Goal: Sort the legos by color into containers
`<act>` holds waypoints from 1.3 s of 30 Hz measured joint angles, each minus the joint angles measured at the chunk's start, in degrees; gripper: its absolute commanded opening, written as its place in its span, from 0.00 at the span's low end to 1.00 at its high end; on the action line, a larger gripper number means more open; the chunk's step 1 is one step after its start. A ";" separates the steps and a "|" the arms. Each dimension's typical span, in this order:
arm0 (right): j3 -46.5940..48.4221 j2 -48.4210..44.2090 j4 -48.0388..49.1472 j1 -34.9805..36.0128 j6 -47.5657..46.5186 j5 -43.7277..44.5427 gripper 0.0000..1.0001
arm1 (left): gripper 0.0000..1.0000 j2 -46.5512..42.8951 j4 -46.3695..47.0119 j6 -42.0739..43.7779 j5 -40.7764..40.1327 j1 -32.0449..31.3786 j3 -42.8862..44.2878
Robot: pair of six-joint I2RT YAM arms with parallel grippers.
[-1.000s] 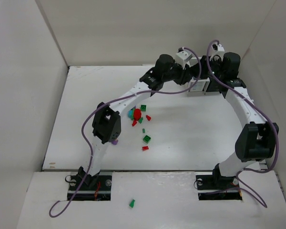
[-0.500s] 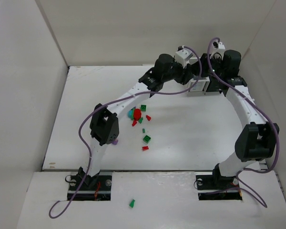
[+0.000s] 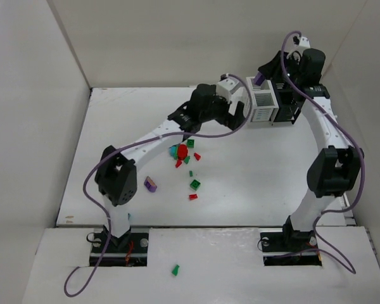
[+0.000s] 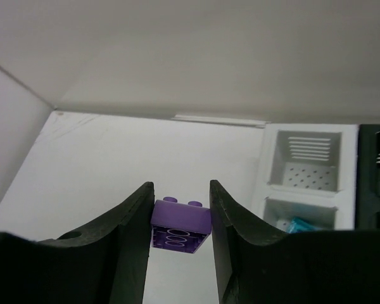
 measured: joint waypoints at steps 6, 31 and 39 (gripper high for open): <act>11.17 11.41 -1.20 -0.79 -2.97 7.39 0.00 | 1.00 -19.21 -2.23 -6.51 -9.11 2.67 -21.07; 27.87 30.77 -4.59 2.01 -11.69 24.70 0.78 | 1.00 -41.29 -19.10 -30.95 -26.01 8.70 -43.28; 25.83 28.11 -7.48 2.45 -14.34 24.96 0.84 | 1.00 -45.86 -20.59 -34.16 -26.49 9.79 -46.10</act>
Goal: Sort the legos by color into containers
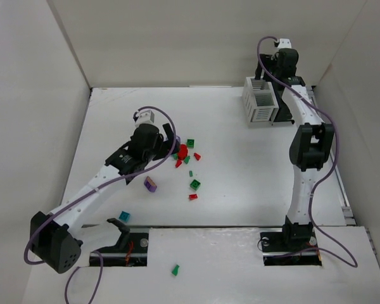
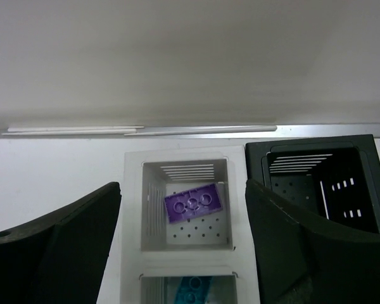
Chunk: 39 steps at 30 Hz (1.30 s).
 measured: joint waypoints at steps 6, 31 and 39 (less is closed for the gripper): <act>-5.44 -6.93 -0.92 1.99 -1.44 0.98 0.93 | 1.00 -2.86 -1.81 -1.97 -0.50 0.07 -0.09; -52.54 -47.93 -7.96 41.51 4.04 11.63 0.93 | 1.00 -14.01 -19.63 -19.02 -10.91 0.20 -3.26; -64.39 -52.19 -14.69 71.58 13.57 13.68 0.90 | 1.00 -14.27 -20.44 -20.46 -10.71 0.20 -3.37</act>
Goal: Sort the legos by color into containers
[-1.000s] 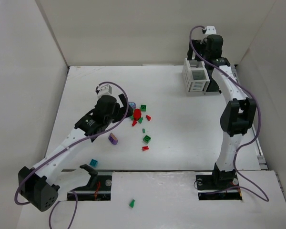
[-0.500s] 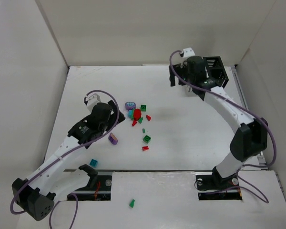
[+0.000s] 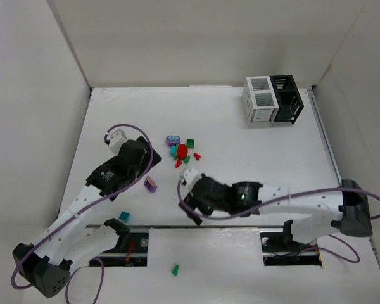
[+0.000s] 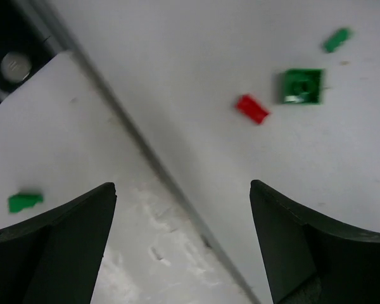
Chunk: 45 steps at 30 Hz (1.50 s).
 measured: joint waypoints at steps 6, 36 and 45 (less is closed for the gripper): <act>0.13 7.23 0.70 21.09 0.81 1.95 0.90 | 1.00 -0.37 0.04 0.79 1.86 0.00 -1.77; 1.90 25.57 20.57 37.46 -29.40 5.29 0.54 | 1.00 -9.77 0.22 4.81 5.95 0.00 -5.55; 1.03 25.94 22.47 37.46 -30.91 4.20 0.53 | 1.00 -9.33 0.20 5.79 5.86 0.00 -5.55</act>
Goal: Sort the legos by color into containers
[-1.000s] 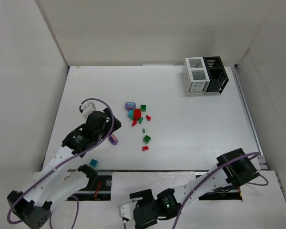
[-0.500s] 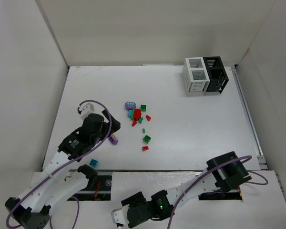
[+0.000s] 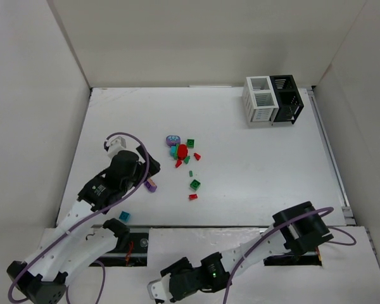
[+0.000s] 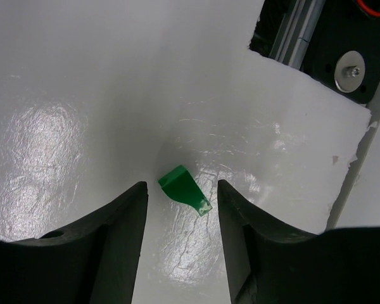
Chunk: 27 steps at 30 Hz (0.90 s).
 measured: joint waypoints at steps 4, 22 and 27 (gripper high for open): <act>-0.83 0.50 -0.04 -0.37 -0.42 -1.20 0.54 | 1.00 0.70 -0.02 0.09 -0.09 0.00 0.02; -0.90 1.81 2.67 -3.37 -2.16 -6.45 0.27 | 1.00 2.78 0.09 1.16 -0.35 0.00 0.02; -0.90 1.68 2.95 -4.39 -2.93 -6.64 0.21 | 1.00 2.78 0.13 1.22 -0.39 0.00 0.07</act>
